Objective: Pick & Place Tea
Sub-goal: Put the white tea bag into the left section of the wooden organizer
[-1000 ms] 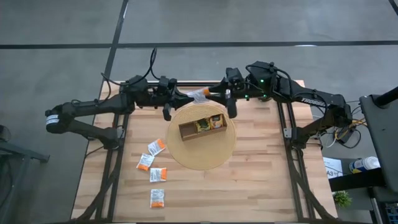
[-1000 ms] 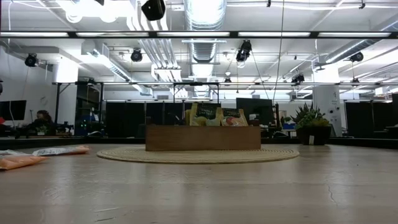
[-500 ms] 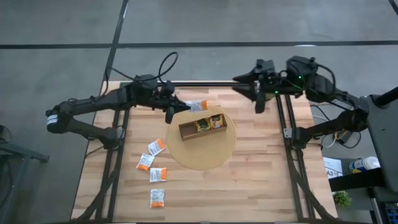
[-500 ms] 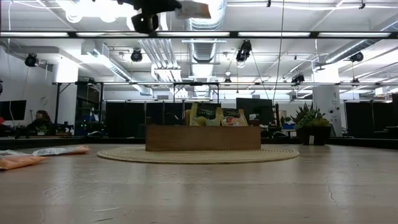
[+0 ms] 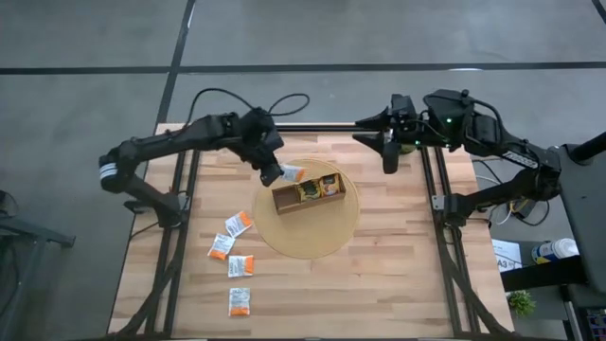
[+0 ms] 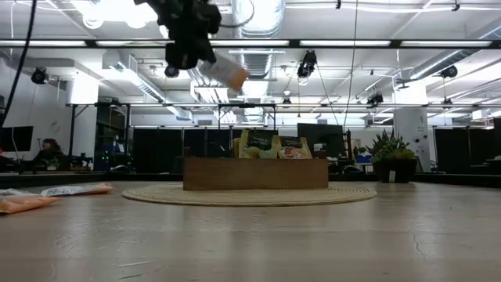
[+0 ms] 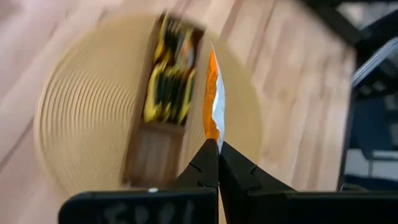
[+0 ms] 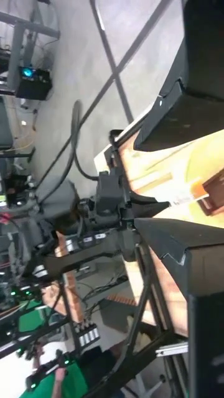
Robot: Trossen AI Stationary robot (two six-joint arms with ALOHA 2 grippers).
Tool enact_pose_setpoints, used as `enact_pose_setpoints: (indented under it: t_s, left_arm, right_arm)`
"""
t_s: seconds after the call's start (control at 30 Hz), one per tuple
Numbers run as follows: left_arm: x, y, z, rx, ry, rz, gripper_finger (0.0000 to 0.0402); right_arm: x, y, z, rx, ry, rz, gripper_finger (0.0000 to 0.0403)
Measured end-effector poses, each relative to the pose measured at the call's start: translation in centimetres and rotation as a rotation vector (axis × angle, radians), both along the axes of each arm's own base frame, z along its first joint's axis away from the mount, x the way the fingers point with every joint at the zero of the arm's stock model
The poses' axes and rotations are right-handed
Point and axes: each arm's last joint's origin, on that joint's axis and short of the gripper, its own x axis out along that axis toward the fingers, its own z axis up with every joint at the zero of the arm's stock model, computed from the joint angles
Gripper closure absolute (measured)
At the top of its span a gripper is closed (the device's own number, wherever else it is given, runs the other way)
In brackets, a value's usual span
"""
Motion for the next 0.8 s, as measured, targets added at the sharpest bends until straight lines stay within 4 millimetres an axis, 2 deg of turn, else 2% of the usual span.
enact_pose_setpoints:
  t_s: [0.23,0.43,0.8]
  left_arm:
    - [1.6,1.2,-1.9,-0.036,0.235,-0.093,0.0401]
    - [3.5,2.1,-3.5,-0.027,0.335,-0.195,0.0401]
    - [5.3,3.0,-6.5,-0.033,0.456,-0.269,0.0401]
  right_arm:
    - [0.3,0.0,-0.5,0.008,0.036,0.003,0.0225]
    - [0.3,0.0,-0.6,0.01,0.039,0.004,0.0226]
    - [0.3,0.0,-0.6,0.013,0.044,0.003,0.0231]
